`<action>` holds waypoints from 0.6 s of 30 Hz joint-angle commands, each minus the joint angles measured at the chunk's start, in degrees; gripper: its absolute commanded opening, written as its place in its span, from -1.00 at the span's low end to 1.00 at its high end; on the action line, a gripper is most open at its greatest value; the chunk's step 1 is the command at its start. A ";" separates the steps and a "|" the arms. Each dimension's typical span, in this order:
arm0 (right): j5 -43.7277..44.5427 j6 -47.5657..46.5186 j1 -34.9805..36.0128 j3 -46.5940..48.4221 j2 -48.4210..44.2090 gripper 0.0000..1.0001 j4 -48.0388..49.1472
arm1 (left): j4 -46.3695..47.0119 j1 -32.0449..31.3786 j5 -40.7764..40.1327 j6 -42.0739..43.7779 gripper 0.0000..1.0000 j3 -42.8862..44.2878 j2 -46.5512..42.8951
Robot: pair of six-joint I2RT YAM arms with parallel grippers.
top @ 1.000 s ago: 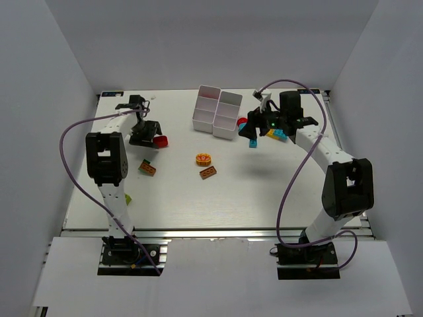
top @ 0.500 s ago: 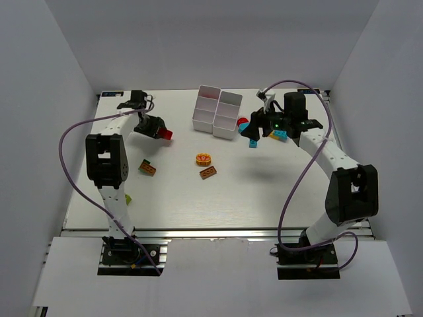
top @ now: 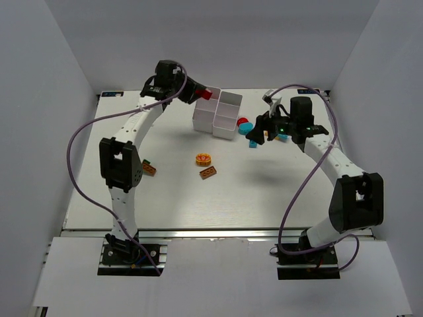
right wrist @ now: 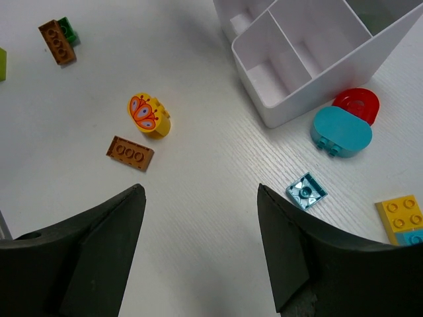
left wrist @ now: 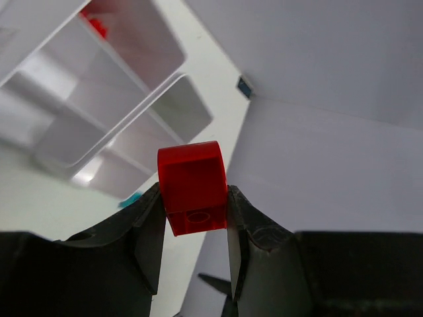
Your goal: Sort the legos into containers by color
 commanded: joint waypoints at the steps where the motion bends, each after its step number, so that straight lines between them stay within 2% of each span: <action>1: -0.76 -0.81 -0.98 -1.00 -2.97 0.48 2.15 | 7.06 0.23 1.09 -3.91 -1.00 5.65 3.83; 5: -0.94 -0.72 -1.24 -1.70 -3.68 0.48 2.50 | 9.72 -0.39 0.83 -7.86 -1.00 10.75 8.41; 9: -1.29 -0.46 -1.77 -2.05 -3.94 0.48 3.03 | 10.68 -0.48 -0.75 -9.62 -0.99 11.56 10.00; 18: -2.08 -0.02 -2.38 -2.41 -3.68 0.48 3.82 | 12.53 -0.65 -2.07 -12.00 -0.81 13.32 13.25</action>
